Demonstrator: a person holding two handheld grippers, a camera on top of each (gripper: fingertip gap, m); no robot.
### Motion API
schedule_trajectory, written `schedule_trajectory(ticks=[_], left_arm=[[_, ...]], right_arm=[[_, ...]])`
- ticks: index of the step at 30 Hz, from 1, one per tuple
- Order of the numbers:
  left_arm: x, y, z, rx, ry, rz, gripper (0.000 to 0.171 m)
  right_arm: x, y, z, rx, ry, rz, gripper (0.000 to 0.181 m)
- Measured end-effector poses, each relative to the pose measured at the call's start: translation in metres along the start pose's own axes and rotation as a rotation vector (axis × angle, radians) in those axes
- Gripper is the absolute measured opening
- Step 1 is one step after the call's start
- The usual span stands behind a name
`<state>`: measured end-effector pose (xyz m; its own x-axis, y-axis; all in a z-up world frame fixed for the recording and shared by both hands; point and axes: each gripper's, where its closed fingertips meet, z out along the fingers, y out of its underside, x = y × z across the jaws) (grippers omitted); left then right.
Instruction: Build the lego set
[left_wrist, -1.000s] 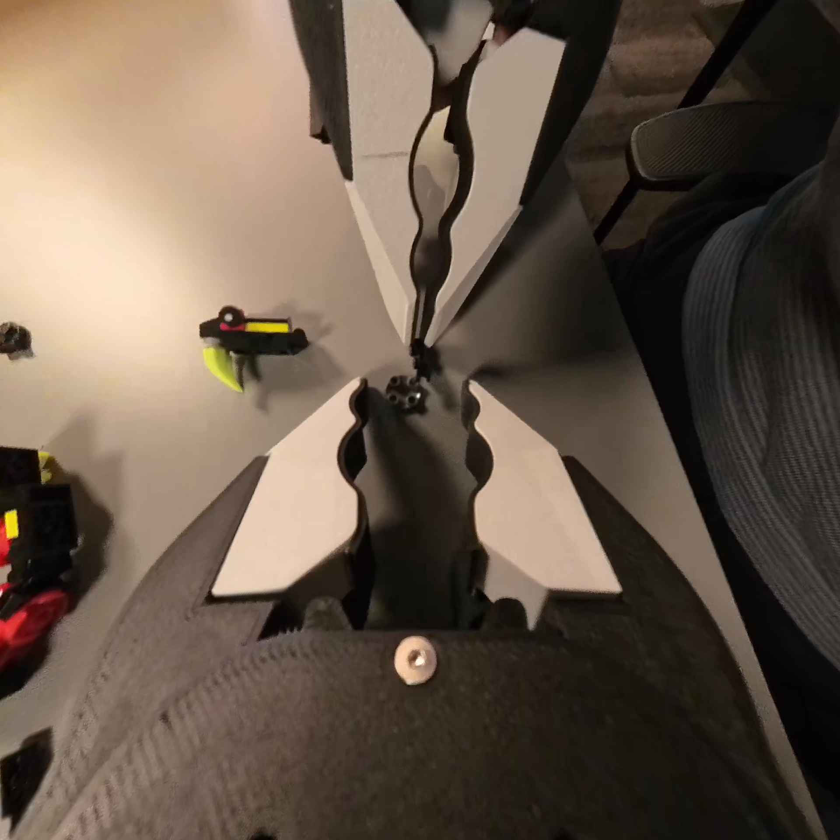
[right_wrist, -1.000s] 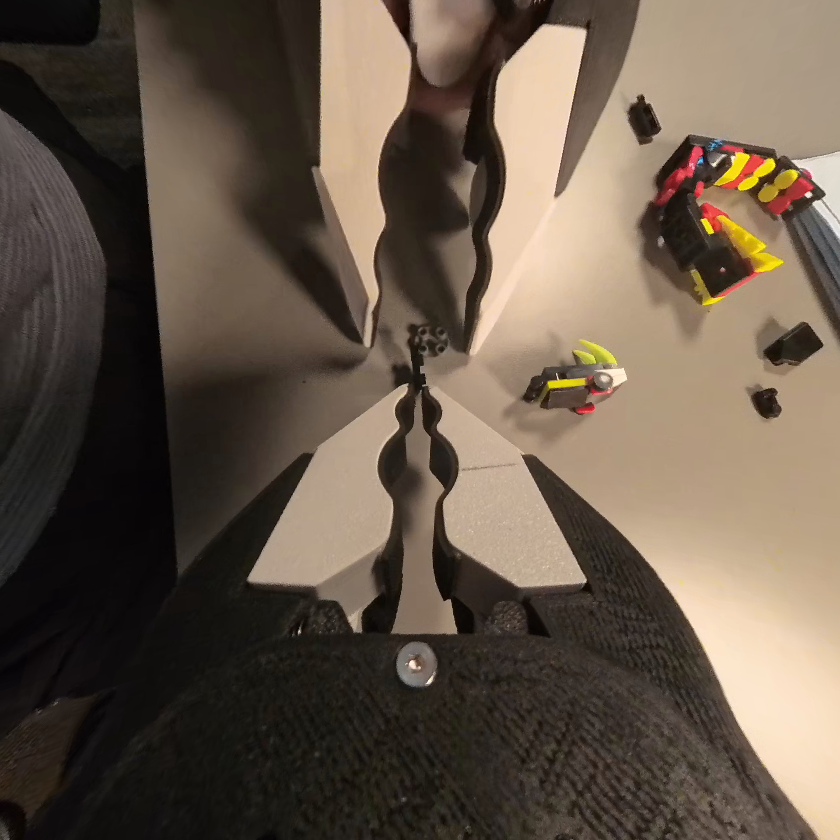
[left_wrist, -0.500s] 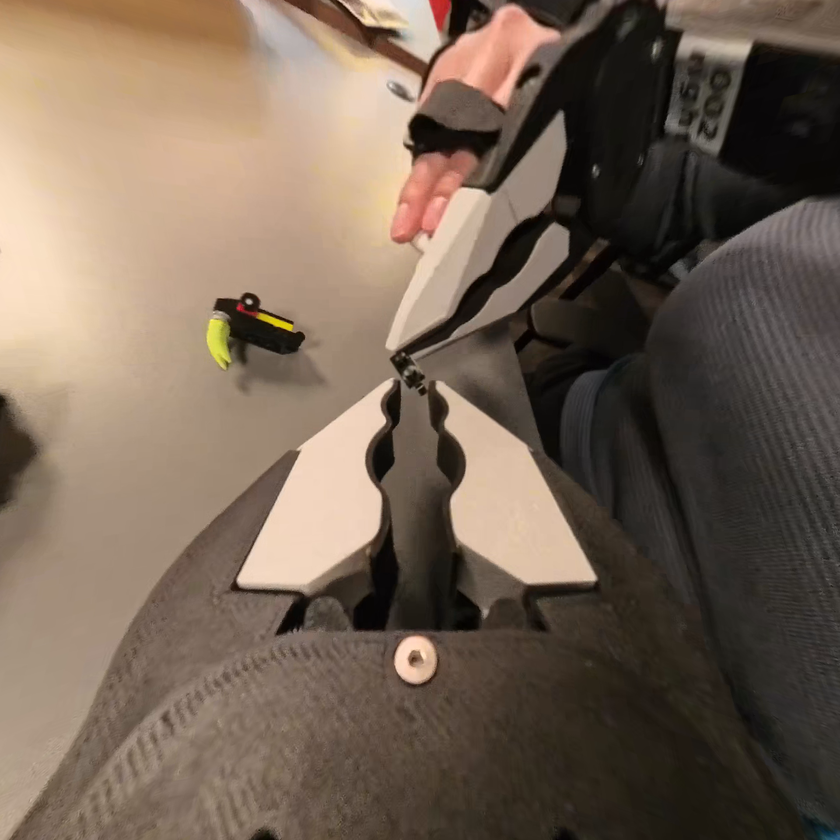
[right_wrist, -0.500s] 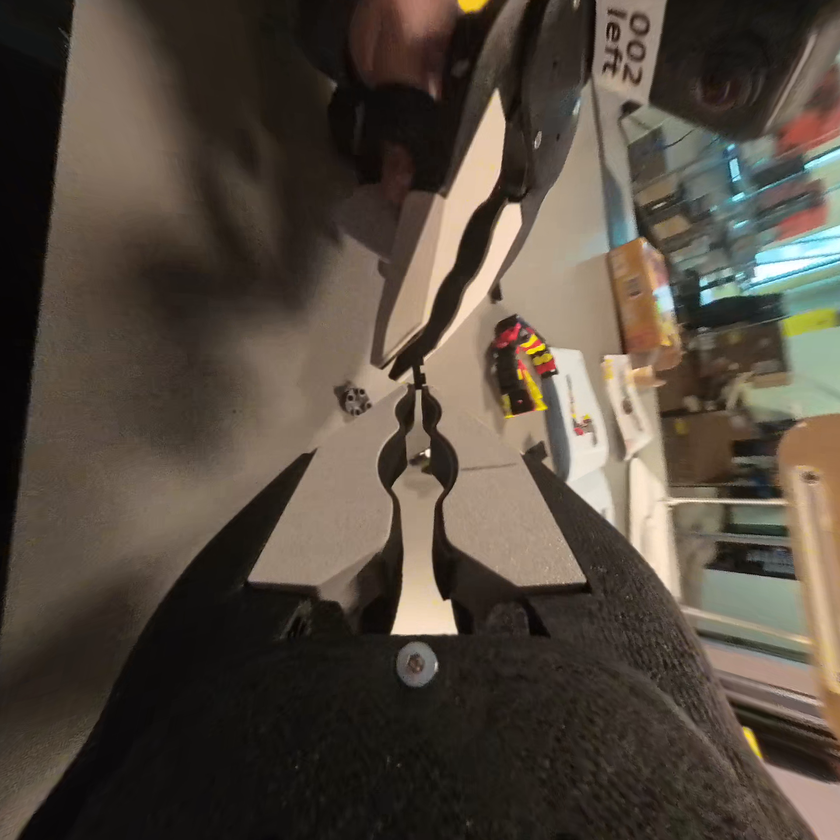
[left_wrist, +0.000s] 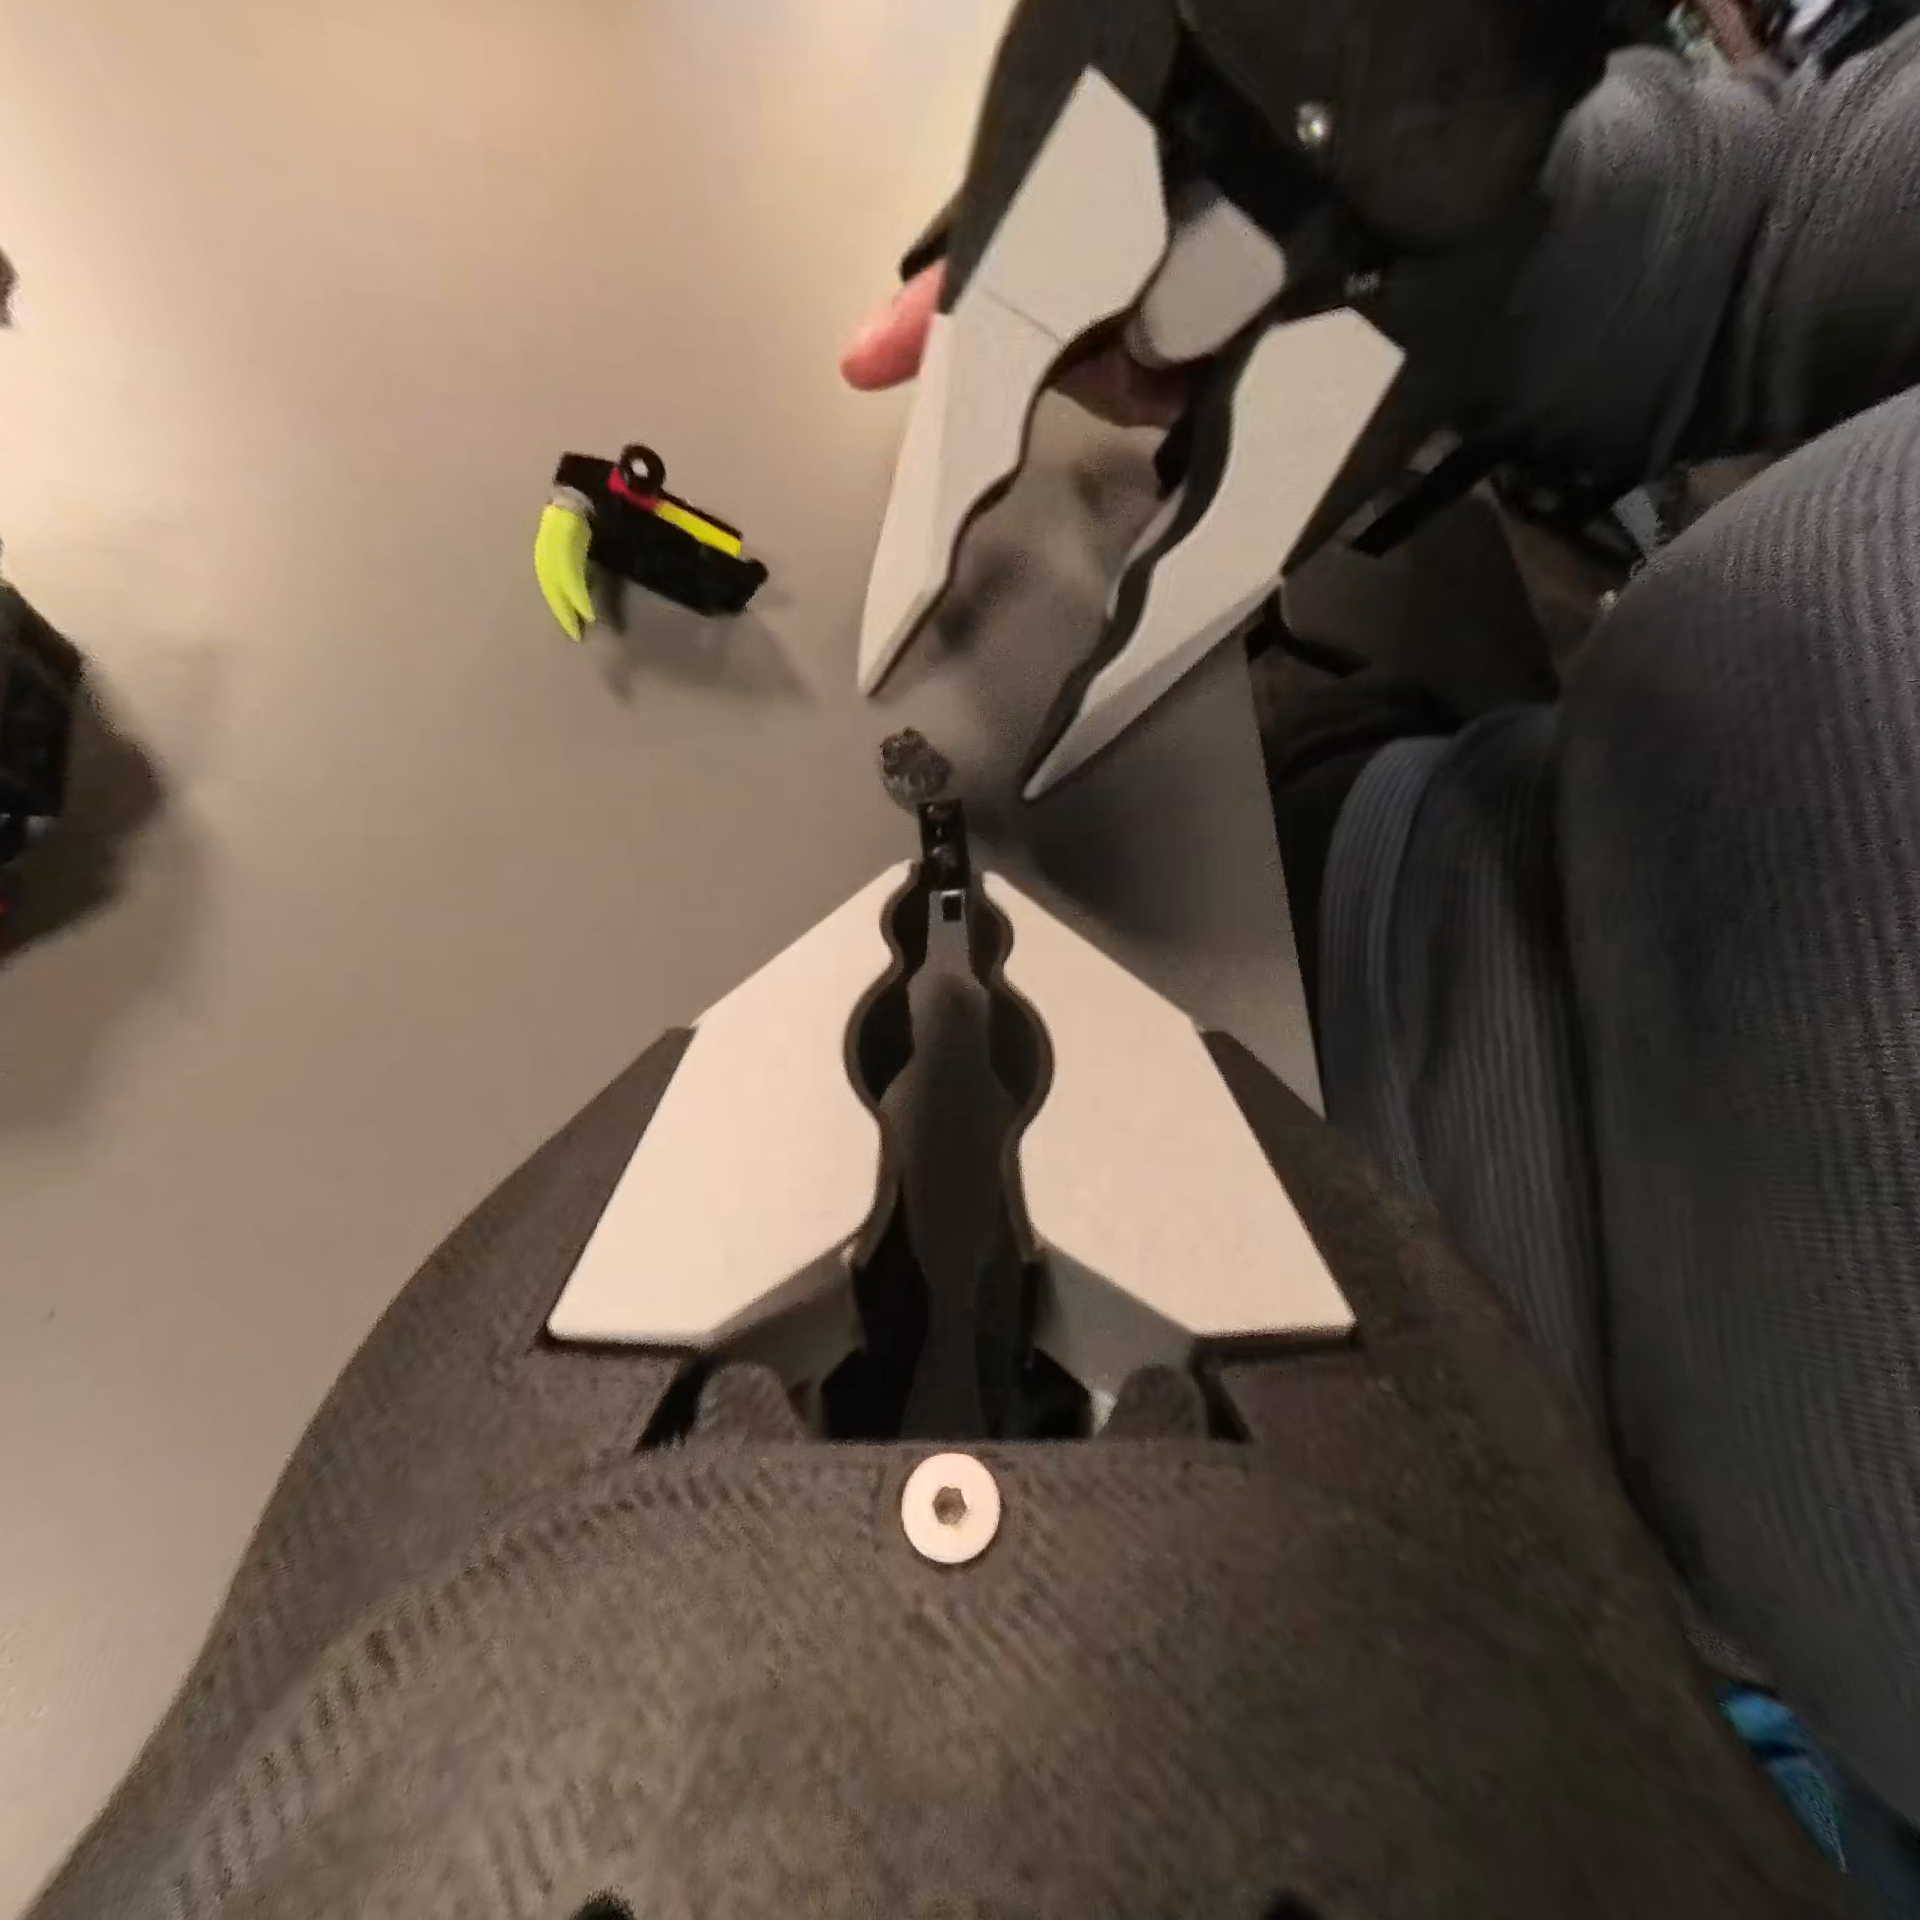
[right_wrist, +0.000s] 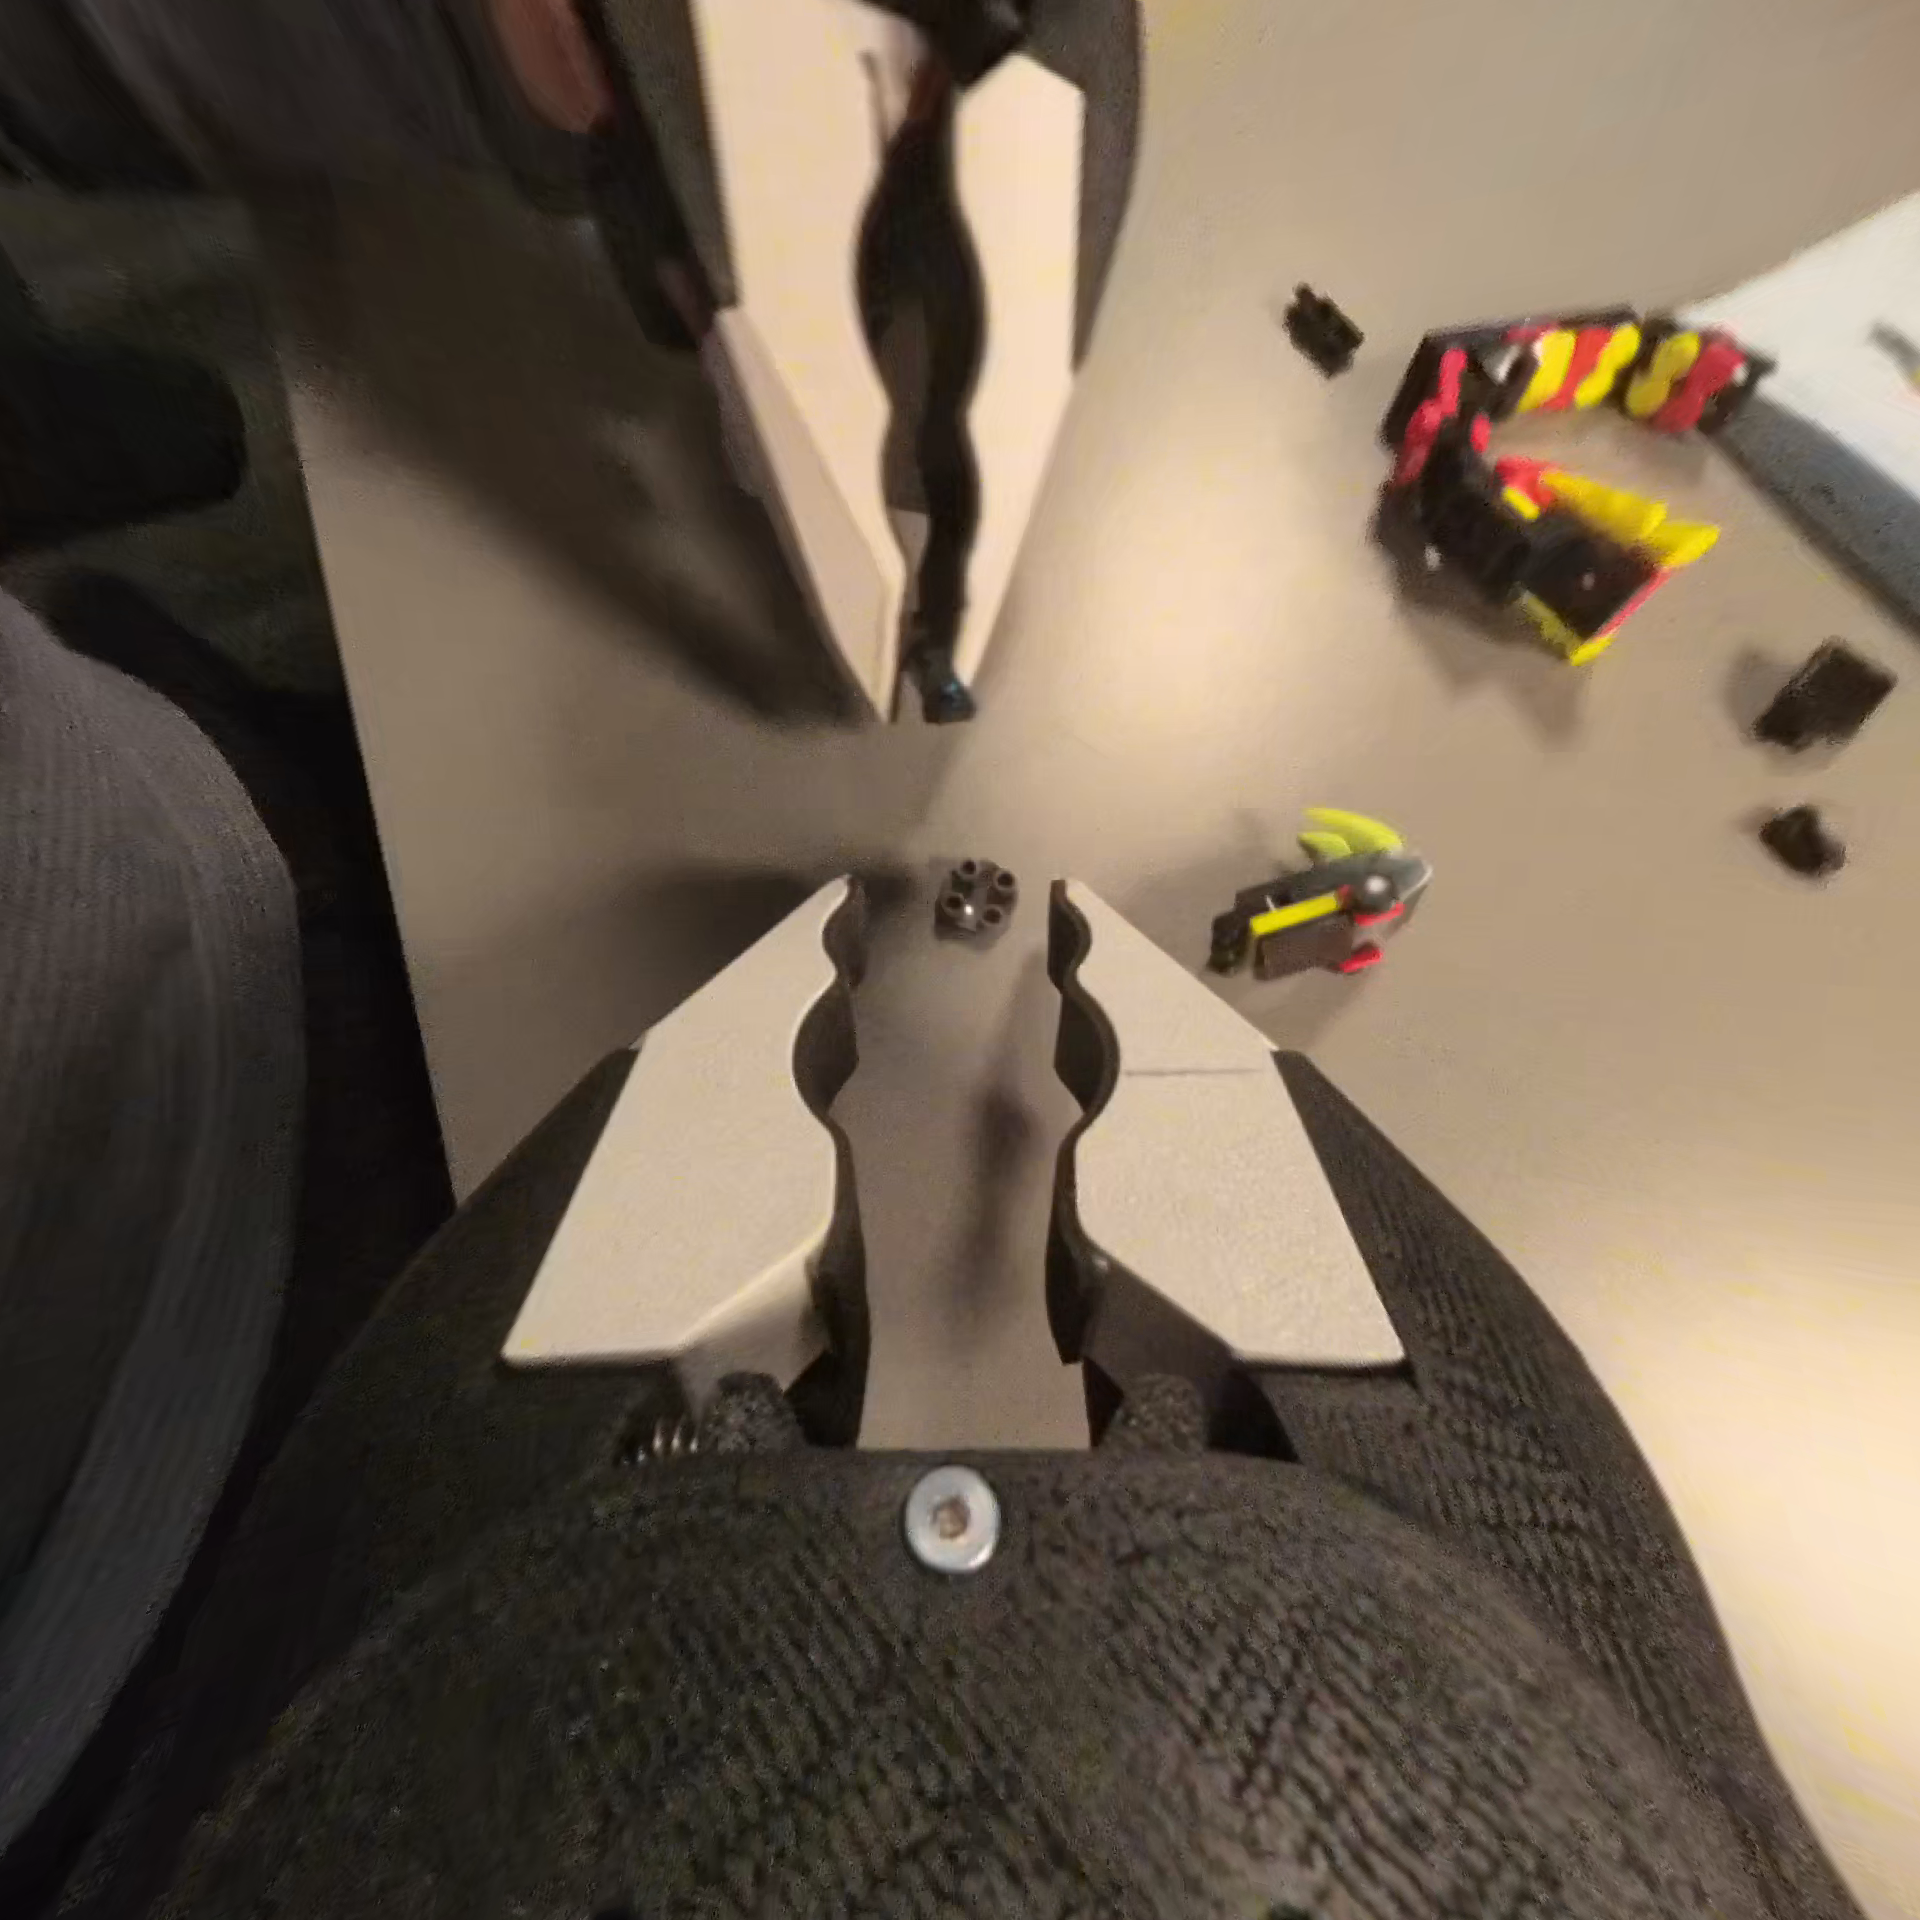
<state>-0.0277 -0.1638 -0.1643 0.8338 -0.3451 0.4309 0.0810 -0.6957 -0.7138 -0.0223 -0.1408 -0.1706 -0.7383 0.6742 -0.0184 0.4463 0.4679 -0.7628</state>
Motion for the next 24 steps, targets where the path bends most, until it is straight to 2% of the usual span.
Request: schedule_trajectory(ticks=[3, 6, 9, 12, 15, 18, 19, 21, 24], left_arm=[[-0.003, 0.006, 0.002, -0.039, -0.032, 0.033, 0.006], [-0.003, 0.009, 0.005, -0.058, -0.042, 0.056, 0.006], [-0.002, 0.010, 0.008, -0.064, -0.027, 0.045, 0.006], [0.002, 0.010, 0.009, -0.064, 0.008, 0.012, 0.006], [0.005, 0.009, 0.010, -0.050, 0.047, -0.035, 0.006], [0.003, 0.007, 0.009, -0.028, 0.073, -0.106, 0.006], [0.003, 0.006, 0.008, -0.021, 0.083, -0.129, 0.006], [0.003, 0.006, 0.007, -0.018, 0.099, -0.156, 0.006], [0.003, 0.007, 0.007, -0.020, 0.100, -0.158, 0.006]], right_arm=[[0.000, 0.006, 0.006, -0.019, 0.034, -0.021, 0.029], [-0.005, 0.004, 0.009, -0.030, 0.028, -0.041, 0.014], [-0.002, 0.003, 0.010, -0.059, 0.047, -0.105, 0.013], [0.002, -0.004, 0.010, -0.083, 0.128, -0.337, 0.013], [0.008, -0.018, 0.007, -0.113, 0.274, -0.729, 0.013], [0.001, -0.030, 0.006, -0.114, 0.341, -1.110, 0.014], [-0.001, -0.030, 0.008, -0.131, 0.339, -1.183, 0.013], [0.002, -0.026, 0.007, -0.181, 0.320, -1.217, 0.013], [0.024, -0.025, -0.002, -0.282, 0.388, -1.368, 0.013]])
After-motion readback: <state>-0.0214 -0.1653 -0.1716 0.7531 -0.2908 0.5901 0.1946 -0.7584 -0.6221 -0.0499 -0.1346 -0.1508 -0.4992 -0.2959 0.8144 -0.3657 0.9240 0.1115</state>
